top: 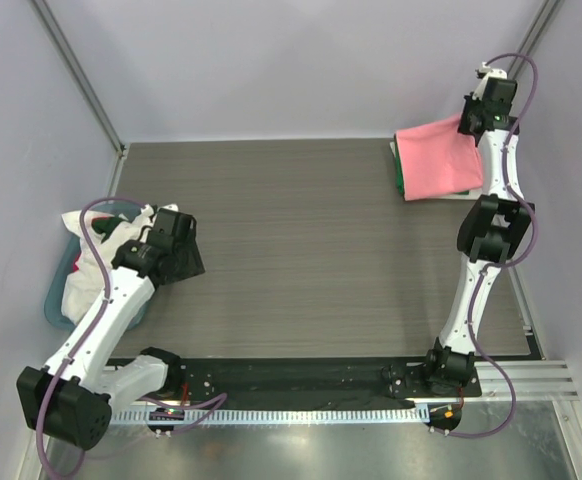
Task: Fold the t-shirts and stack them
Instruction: Neatly place the folded tshirt to the corner
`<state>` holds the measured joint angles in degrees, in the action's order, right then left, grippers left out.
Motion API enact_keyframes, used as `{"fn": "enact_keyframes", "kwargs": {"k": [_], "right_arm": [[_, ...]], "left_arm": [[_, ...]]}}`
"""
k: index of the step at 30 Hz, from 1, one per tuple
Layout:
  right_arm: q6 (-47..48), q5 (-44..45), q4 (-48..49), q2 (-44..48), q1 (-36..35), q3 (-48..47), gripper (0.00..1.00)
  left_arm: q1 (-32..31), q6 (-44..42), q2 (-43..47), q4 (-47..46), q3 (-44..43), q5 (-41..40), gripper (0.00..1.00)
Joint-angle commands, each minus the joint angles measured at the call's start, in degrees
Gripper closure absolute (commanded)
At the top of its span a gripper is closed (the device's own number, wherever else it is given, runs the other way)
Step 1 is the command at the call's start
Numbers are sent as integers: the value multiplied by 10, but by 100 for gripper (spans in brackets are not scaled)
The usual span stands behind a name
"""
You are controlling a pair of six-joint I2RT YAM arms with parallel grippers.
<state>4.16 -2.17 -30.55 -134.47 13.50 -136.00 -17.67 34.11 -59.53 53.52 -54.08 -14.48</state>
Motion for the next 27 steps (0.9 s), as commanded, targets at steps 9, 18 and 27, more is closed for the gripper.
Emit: {"fn": "enact_keyframes", "kwargs": {"k": [9,18,27], "right_arm": [[-112,19,151,-99,34,-31,99],[-137,50,175,-105,34,-23,32],[-170,130,175,27,33,32,8]], "left_arm": [[-23,15,-14,7,-3,-41,50],[-27,17,-14,9,-4,-44,50],[-32,16,2,9,-6,-44,50]]}}
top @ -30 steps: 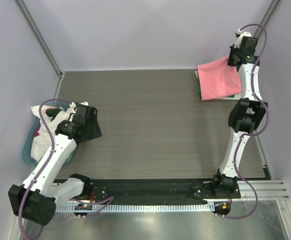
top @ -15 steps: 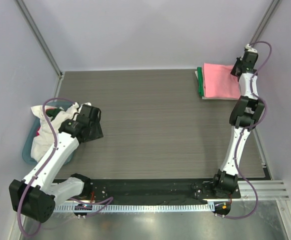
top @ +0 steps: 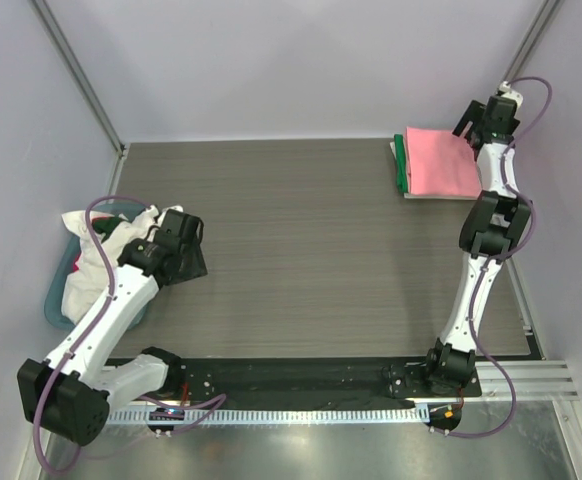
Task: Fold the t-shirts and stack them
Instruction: Neatly place the folded tshirt to the corner, then reset both grippers
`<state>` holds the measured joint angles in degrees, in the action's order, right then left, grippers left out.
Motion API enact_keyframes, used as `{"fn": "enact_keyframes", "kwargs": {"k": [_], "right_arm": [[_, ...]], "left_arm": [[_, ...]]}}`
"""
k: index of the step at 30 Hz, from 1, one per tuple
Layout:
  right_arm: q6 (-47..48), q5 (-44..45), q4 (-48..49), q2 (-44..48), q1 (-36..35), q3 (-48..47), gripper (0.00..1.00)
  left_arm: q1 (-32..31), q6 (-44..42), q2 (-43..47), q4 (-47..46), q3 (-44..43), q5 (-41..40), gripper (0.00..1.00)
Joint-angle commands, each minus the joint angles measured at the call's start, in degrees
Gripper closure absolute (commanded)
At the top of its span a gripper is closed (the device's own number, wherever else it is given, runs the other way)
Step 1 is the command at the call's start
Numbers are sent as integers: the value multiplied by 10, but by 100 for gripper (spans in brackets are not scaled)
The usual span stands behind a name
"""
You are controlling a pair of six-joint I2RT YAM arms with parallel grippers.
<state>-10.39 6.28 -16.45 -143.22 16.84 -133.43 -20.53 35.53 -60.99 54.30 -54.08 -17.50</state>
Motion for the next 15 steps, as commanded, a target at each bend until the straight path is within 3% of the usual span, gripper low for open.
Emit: {"fn": "enact_keyframes", "kwargs": {"k": [1,7,15], "right_arm": [[-31,44,33,130,-1,13,7],[-80,19,30,302,-1,115,6],[-188,-122,61,571,-1,422,3]], "left_arm": [[-4,2,21,1,-5,-15,50],[-3,-3,63,-7,-1,-15,50],[-2,-6,103,-14,0,-13,49]]}}
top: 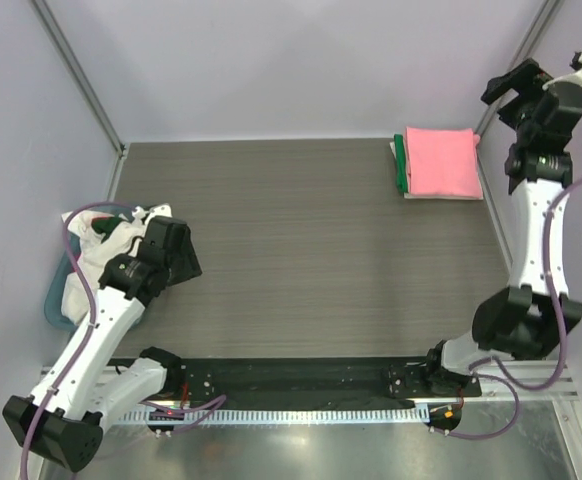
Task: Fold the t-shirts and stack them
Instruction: Reset both grippers
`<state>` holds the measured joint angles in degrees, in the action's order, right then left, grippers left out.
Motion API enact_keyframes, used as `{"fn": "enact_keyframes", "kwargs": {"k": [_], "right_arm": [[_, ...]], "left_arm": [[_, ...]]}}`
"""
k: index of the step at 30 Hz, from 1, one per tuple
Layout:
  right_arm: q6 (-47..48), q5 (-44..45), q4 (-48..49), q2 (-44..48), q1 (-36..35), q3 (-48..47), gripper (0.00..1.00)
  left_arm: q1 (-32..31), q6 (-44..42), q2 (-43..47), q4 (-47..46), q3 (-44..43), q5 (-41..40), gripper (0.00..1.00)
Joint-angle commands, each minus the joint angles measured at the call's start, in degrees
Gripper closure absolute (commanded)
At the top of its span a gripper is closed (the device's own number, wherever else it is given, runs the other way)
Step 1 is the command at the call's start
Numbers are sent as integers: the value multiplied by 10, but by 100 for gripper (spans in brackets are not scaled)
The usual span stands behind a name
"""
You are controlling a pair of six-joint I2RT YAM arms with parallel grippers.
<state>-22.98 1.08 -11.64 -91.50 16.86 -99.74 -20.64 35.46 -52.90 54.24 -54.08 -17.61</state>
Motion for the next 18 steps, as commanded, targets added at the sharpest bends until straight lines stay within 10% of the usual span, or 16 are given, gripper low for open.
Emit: {"fn": "enact_keyframes", "kwargs": {"k": [1,12,18], "right_arm": [[-73,-113,19,76,-1,148,3],[-151,-301,-11,250,-80,505,0],[-211,-205,17,315,-353,610,0]], "left_arm": [[-1,-6,26,-14,1,-10,49],[-1,-5,63,-18,2,-20,48],[-2,2,81,-15,2,-36,48]]}}
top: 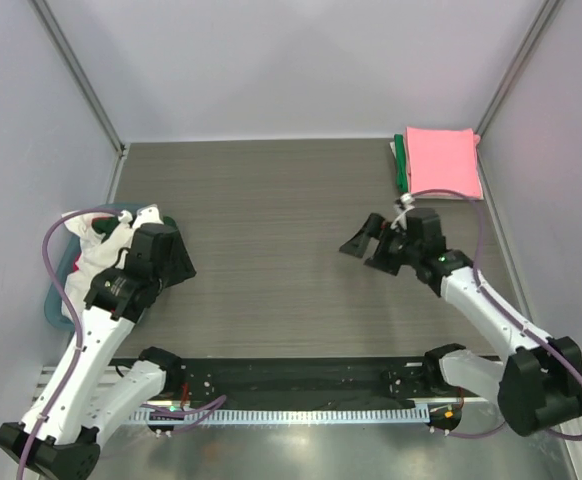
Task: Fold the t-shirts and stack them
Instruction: Reset both grippers
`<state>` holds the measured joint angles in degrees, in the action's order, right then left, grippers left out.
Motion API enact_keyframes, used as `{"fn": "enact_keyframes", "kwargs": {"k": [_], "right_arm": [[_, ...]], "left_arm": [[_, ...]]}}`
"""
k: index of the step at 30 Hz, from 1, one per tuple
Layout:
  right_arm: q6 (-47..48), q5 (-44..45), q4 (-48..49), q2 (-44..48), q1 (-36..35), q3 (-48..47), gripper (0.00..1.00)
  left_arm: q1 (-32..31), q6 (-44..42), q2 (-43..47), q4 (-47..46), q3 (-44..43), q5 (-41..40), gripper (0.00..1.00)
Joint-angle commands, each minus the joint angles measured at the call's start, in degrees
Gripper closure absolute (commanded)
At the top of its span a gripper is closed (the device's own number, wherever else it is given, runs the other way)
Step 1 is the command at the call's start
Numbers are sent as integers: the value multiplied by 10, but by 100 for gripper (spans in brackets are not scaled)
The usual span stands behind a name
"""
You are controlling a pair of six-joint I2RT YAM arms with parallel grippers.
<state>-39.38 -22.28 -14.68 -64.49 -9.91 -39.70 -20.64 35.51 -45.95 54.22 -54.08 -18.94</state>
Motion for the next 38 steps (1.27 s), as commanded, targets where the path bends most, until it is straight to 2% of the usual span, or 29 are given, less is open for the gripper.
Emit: {"fn": "enact_keyframes", "kwargs": {"k": [1,2,5,6,9,10,12,16,23,36,38], "right_arm": [[-51,37,50,45,-111,12,0],[-50,49,49,49,-164,12,0],[-37,119,19,48,-238,-5,0],[-35,174,-15,46,-286,-21,0],[-28,220,-67,43,-358,-41,0],[-35,260,-82,42,-370,-52,0],[-47,271,-101,42,-396,-54,0],[-73,282,-113,58,-411,-28,0],[-81,291,-113,143,-412,17,0],[-132,260,-118,220,-412,74,0],[-163,305,-131,244,-412,72,1]], "left_arm": [[-2,3,12,-15,2,-23,48],[-1,4,15,-14,2,-25,48],[-1,7,17,-11,3,-35,48],[-1,8,19,-10,2,-38,48],[-2,12,21,-6,0,-48,48],[-1,14,22,-5,1,-51,48],[-2,17,27,-3,0,-58,48],[-2,19,32,-1,2,-65,48],[-1,22,24,3,0,-68,48],[-2,22,27,2,0,-67,48],[-2,22,29,2,1,-67,48]]}}
